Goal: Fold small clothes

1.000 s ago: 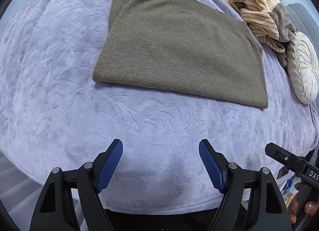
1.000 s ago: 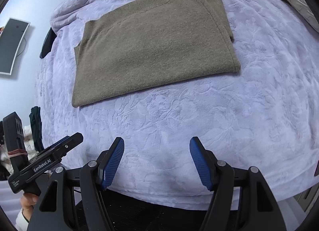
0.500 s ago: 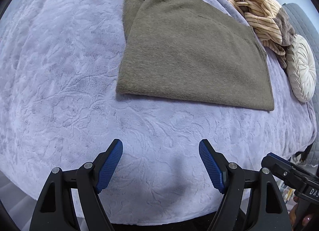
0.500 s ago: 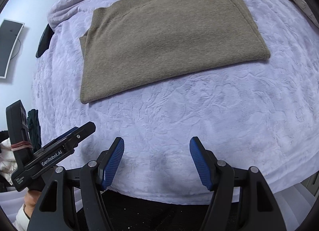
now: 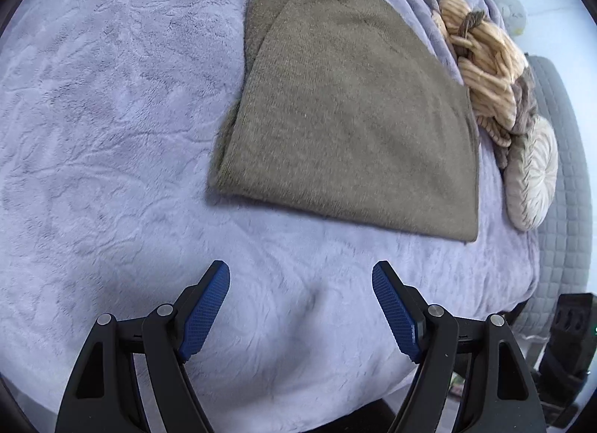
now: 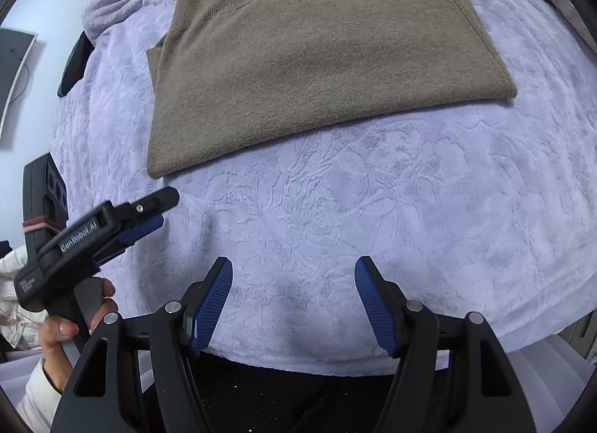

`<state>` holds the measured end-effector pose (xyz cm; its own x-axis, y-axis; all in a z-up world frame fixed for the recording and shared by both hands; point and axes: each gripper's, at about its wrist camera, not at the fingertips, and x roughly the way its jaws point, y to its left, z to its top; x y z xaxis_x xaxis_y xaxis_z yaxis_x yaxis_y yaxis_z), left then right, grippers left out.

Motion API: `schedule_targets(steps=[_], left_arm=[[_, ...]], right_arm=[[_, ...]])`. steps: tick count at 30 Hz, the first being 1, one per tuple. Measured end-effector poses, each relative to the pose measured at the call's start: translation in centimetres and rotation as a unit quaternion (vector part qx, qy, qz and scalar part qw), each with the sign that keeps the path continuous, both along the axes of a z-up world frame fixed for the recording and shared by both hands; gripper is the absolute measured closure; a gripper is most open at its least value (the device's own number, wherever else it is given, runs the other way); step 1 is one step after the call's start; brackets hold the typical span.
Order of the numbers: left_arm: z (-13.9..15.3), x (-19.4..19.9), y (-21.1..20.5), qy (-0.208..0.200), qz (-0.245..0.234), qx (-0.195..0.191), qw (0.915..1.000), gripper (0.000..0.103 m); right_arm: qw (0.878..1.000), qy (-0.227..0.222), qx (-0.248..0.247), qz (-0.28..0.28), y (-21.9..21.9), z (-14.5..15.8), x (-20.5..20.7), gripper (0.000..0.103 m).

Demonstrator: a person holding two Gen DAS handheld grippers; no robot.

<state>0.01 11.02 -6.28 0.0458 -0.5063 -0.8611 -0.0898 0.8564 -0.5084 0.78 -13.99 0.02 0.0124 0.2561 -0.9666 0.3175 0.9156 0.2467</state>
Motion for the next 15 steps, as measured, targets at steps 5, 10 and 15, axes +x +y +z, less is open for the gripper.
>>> schedule_targets(steps=[5,10,15], left_arm=[[-1.1,1.1,-1.2,-0.002,0.040,-0.032,0.9987,0.023],[-2.3,2.0,-2.9,-0.011,0.064,-0.046,0.9968,0.023],[-3.3,2.9,-3.0,-0.019,0.104,-0.072,0.9918,0.023]], right_arm=[[0.999,-0.010,-0.005,0.030,-0.8,-0.7,2.2,0.031],[0.997,-0.029,-0.004,0.065,-2.3,-2.5,6.2,0.056],[0.997,-0.041,0.017,0.070,-3.9,-5.5,10.0,0.058]])
